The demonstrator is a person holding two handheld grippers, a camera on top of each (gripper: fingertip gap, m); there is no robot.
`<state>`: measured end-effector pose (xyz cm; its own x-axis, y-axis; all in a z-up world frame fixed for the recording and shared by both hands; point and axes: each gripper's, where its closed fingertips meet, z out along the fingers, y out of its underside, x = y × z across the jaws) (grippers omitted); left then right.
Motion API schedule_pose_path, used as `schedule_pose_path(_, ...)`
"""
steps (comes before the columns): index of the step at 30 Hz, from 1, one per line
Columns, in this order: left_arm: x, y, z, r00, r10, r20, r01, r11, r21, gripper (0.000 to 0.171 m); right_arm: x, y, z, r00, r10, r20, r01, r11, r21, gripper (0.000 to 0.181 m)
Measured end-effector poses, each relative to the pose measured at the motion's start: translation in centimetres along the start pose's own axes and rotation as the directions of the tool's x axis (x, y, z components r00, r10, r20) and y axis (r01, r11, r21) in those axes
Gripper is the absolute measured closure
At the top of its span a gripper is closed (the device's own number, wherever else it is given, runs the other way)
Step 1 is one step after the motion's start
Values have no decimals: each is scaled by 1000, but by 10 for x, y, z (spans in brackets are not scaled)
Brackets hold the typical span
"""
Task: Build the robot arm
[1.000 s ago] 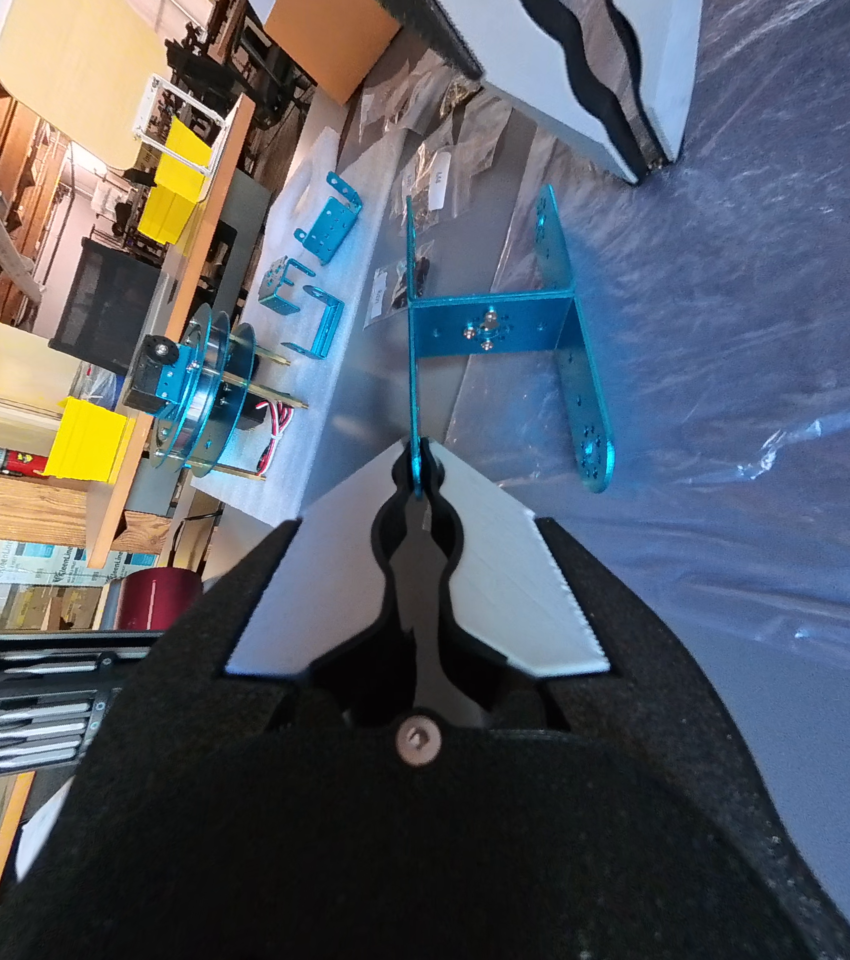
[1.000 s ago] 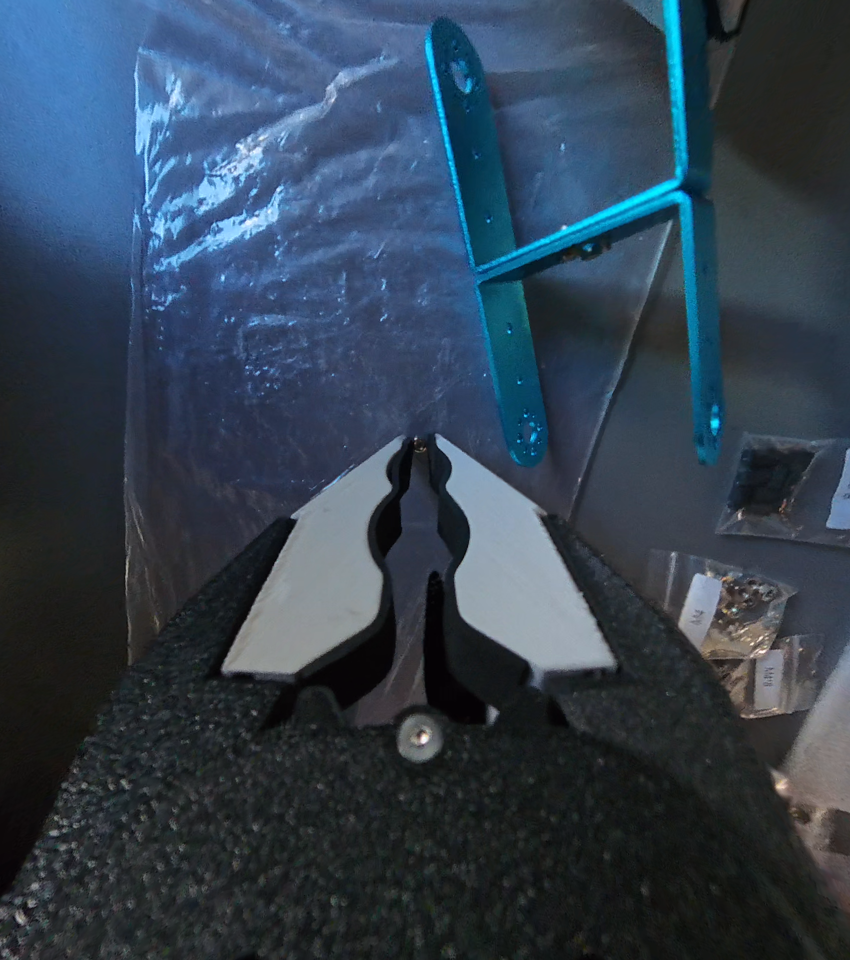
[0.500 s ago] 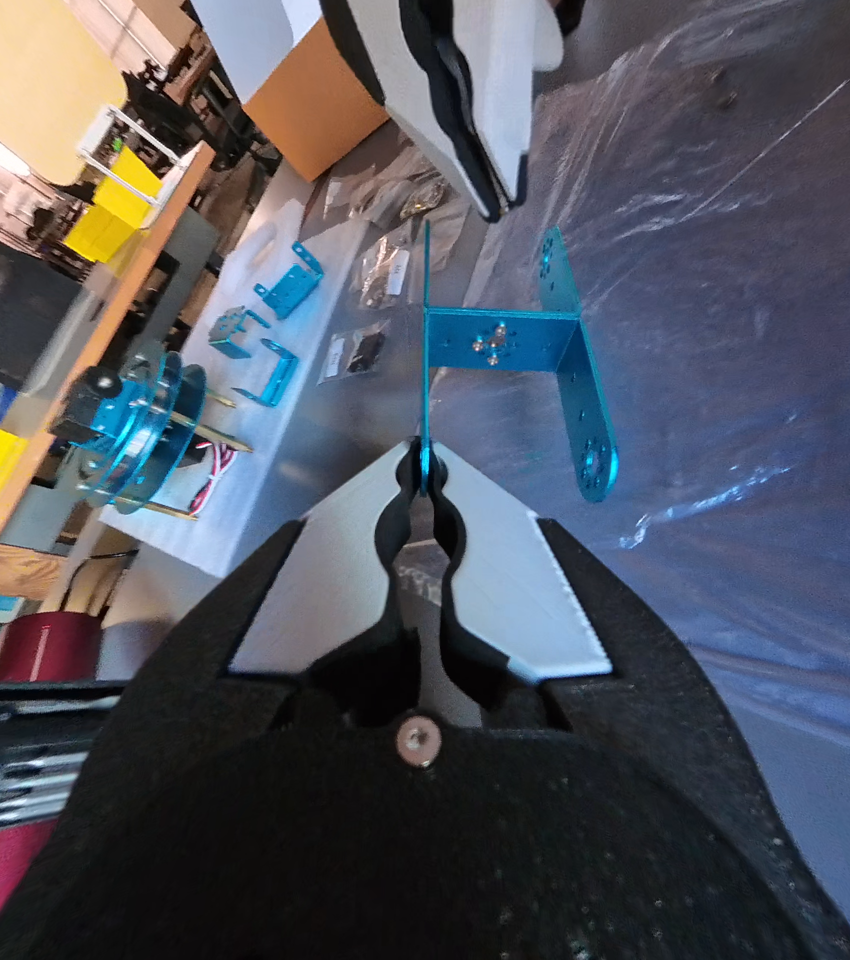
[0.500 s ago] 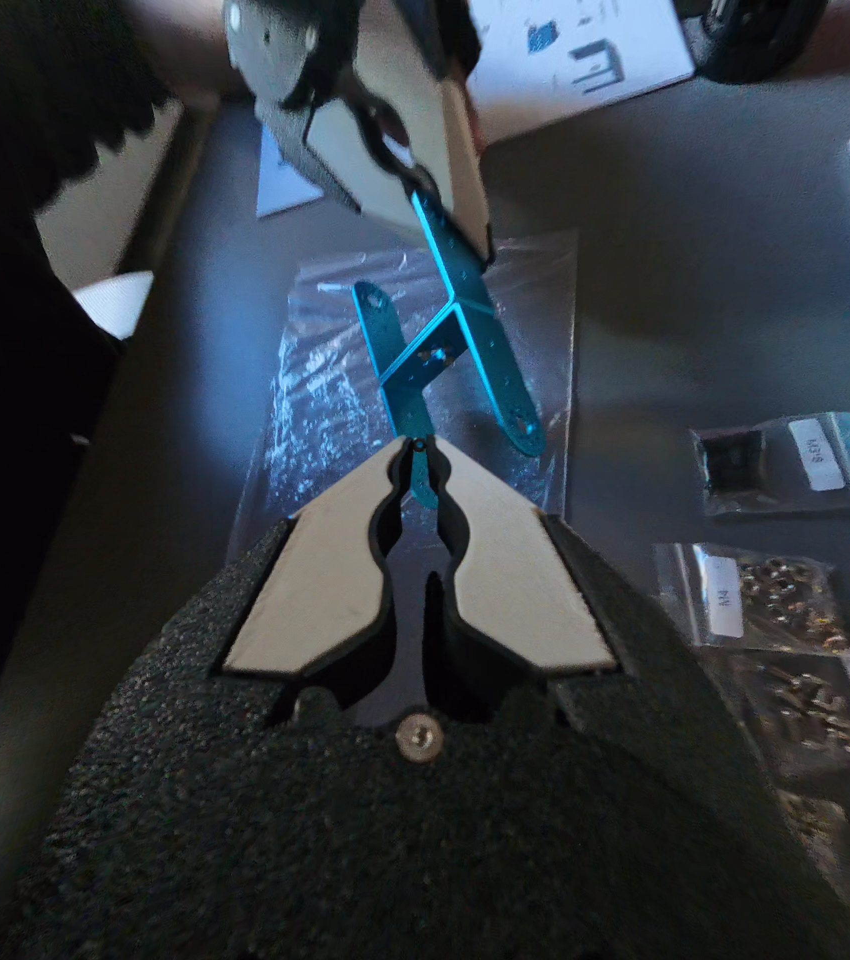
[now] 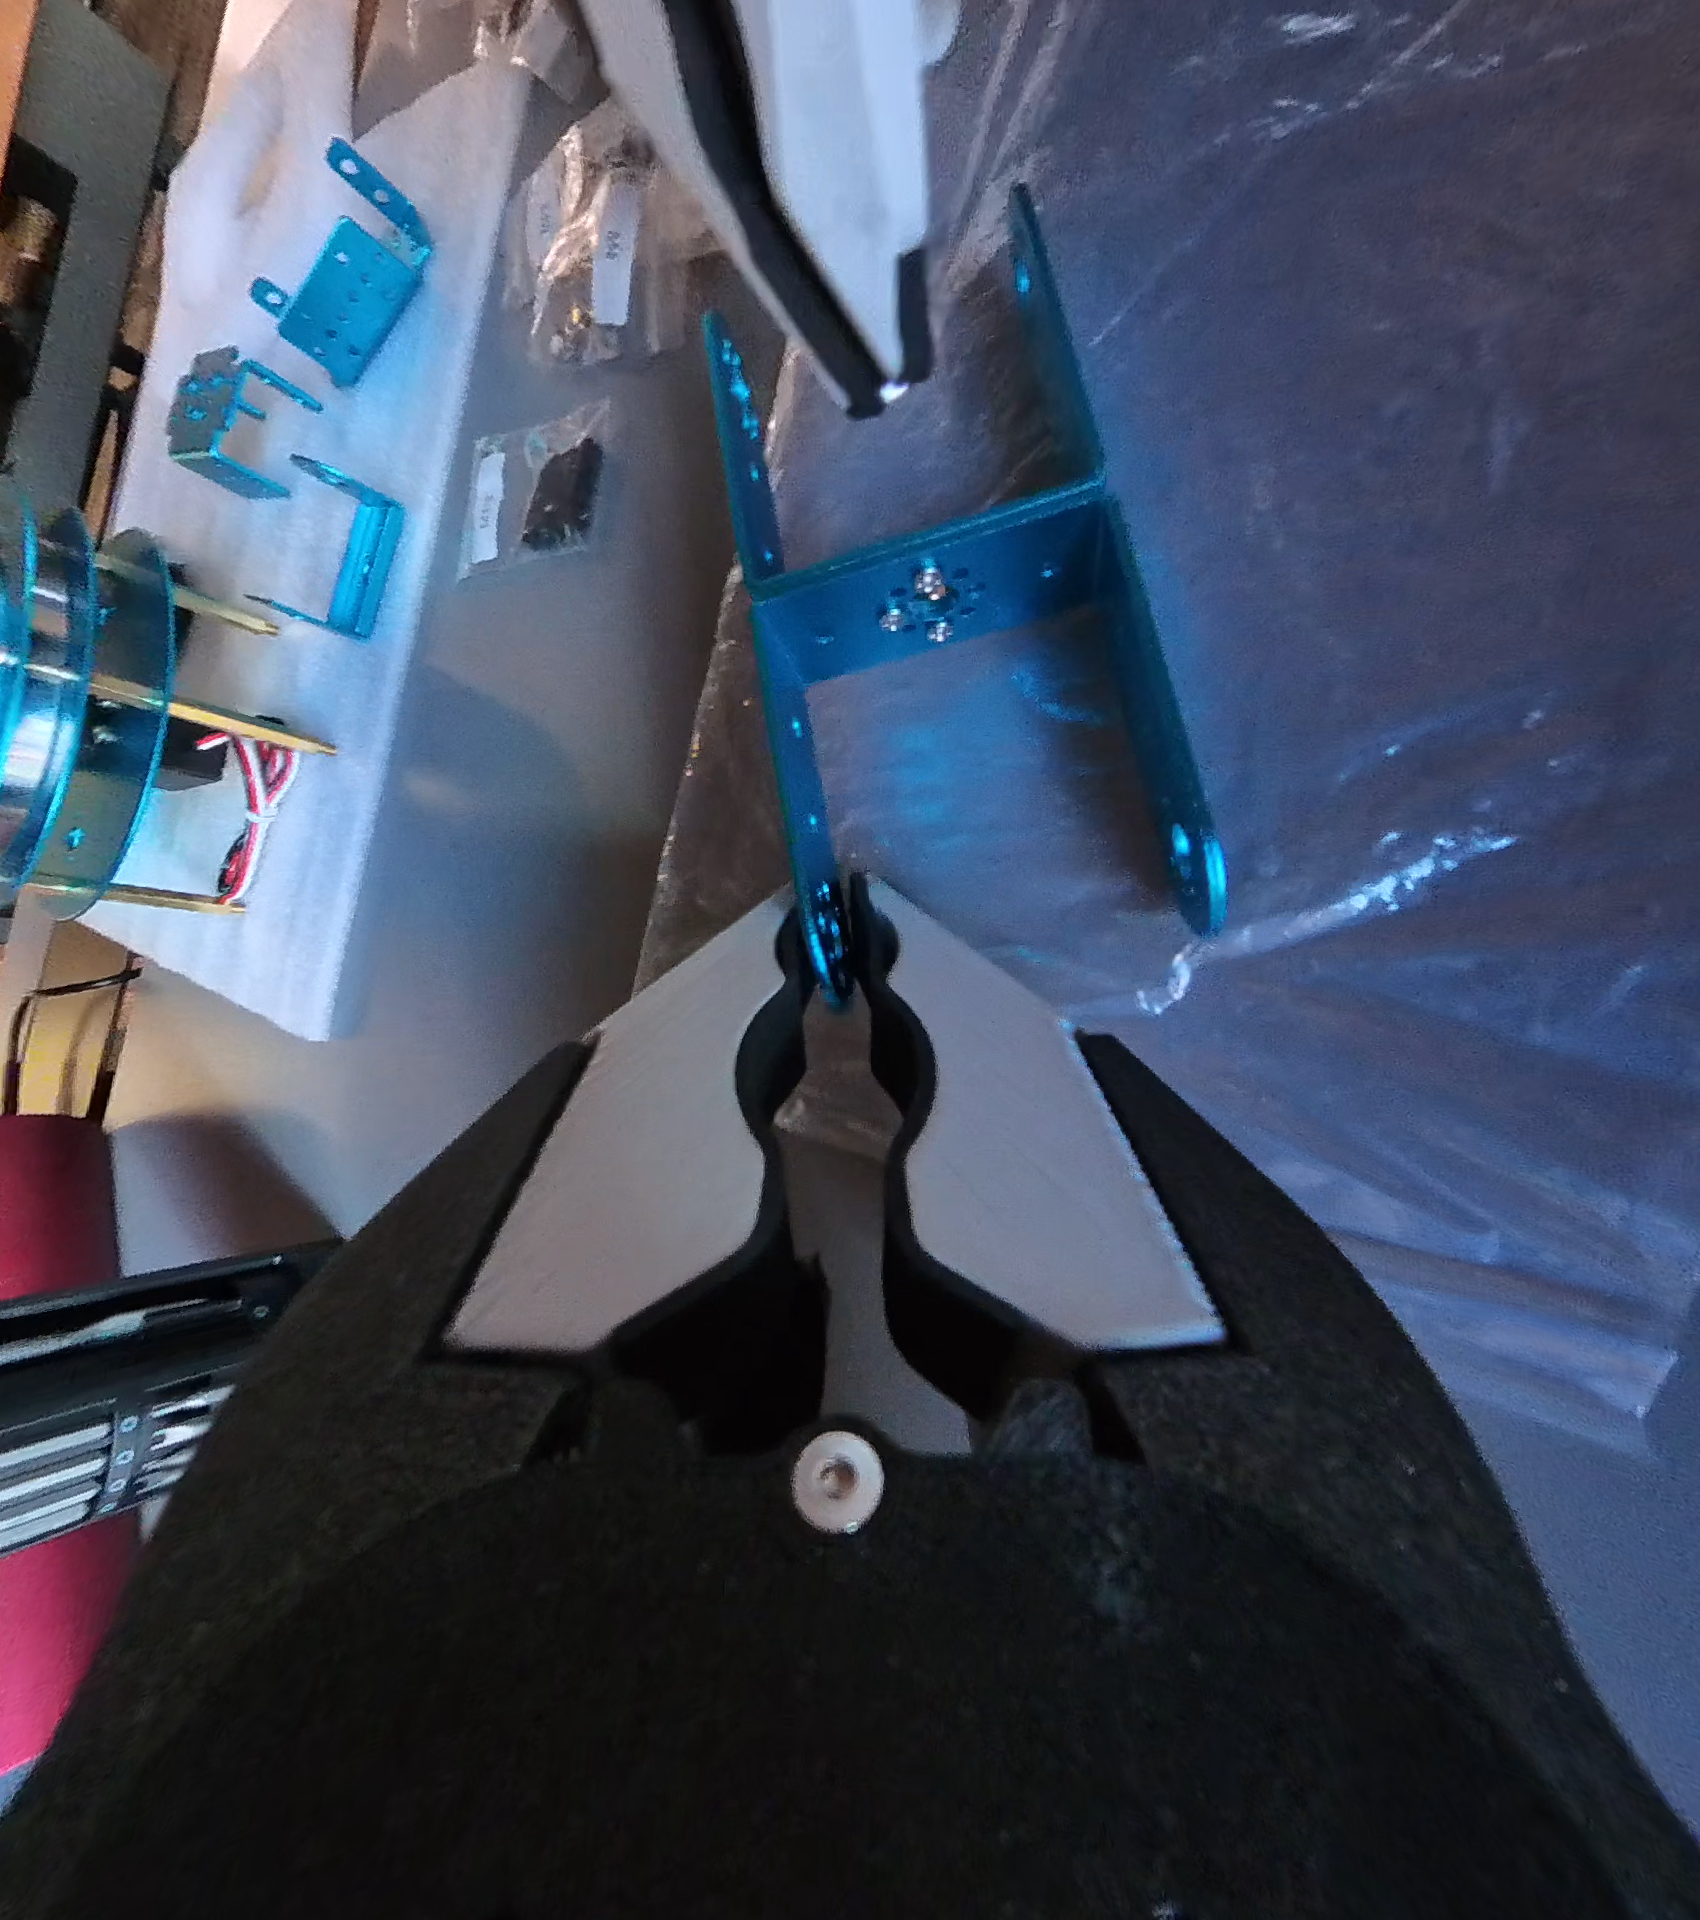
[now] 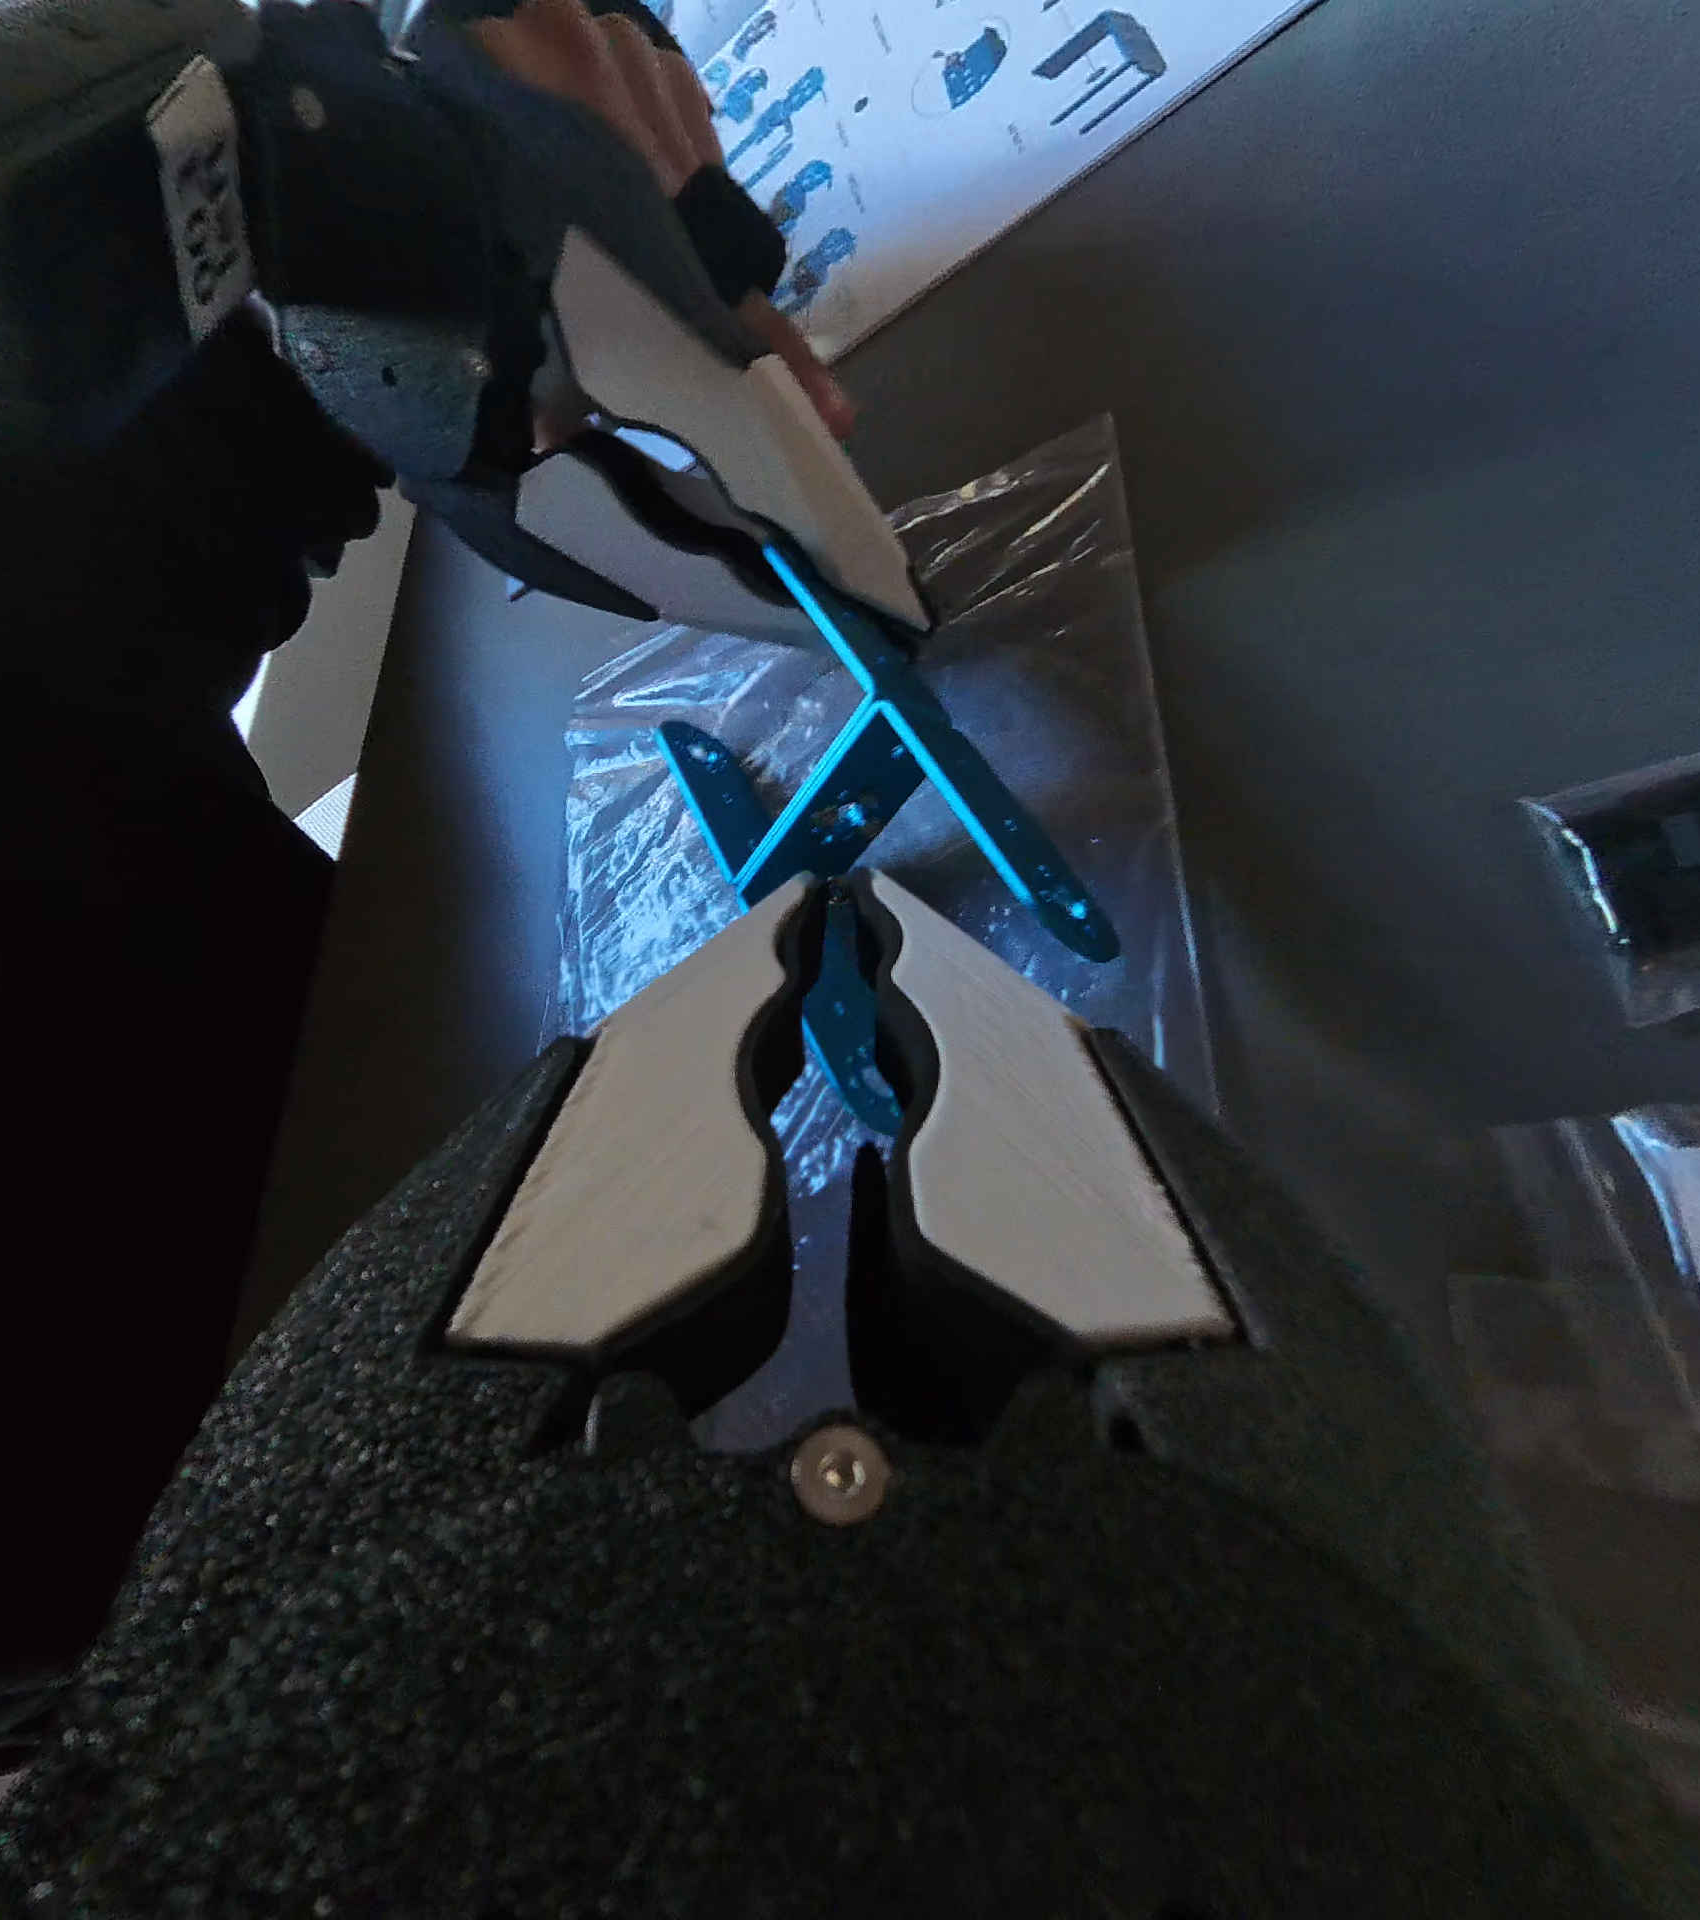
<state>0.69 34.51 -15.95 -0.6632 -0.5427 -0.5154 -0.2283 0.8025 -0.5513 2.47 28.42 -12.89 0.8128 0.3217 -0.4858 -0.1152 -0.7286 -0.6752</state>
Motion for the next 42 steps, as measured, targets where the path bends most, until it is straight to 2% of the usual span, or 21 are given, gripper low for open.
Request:
schedule_pose_path(2,0,0,-2,1000,20,2,-20,1000,3,166,1,-2,3,999,19,26,-19,1000,4,177)
schedule_pose_path(4,-2,0,-5,999,32,12,-32,999,4,154,3,-1,3,998,41,51,-41,999,-14,177)
schedule_pose_path(6,1,-2,-10,999,14,-38,-14,1000,15,144,5,-3,3,996,59,63,-59,998,-16,177)
schedule_pose_path(9,3,-7,-20,994,-17,-106,24,998,58,138,9,-6,4,989,118,88,-117,993,-15,177)
schedule_pose_path(12,-14,-18,-19,990,-102,-99,112,989,97,139,9,-8,8,973,196,125,-195,981,-20,177)
schedule_pose_path(14,-16,-22,-14,990,-73,-122,87,990,111,139,9,-6,12,954,255,158,-252,967,-38,177)
schedule_pose_path(18,-13,-18,2,982,-8,-189,20,998,60,139,9,-6,13,937,290,196,-290,957,-27,178)
schedule_pose_path(22,-10,-23,9,963,-40,-267,71,992,109,141,15,-6,13,945,272,183,-277,961,0,178)
schedule_pose_path(26,-6,-27,12,944,-75,-323,129,980,150,141,17,-2,17,921,334,199,-337,941,-21,178)
schedule_pose_path(29,-5,-30,15,937,-96,-335,159,973,168,141,14,-4,20,868,421,263,-430,903,-26,179)
schedule_pose_path(34,-4,-33,16,934,-105,-340,175,967,183,147,18,-2,26,880,428,206,-436,900,-10,179)
schedule_pose_path(42,0,-34,18,949,-87,-304,148,972,182,152,14,-4,27,849,466,250,-478,878,-17,179)
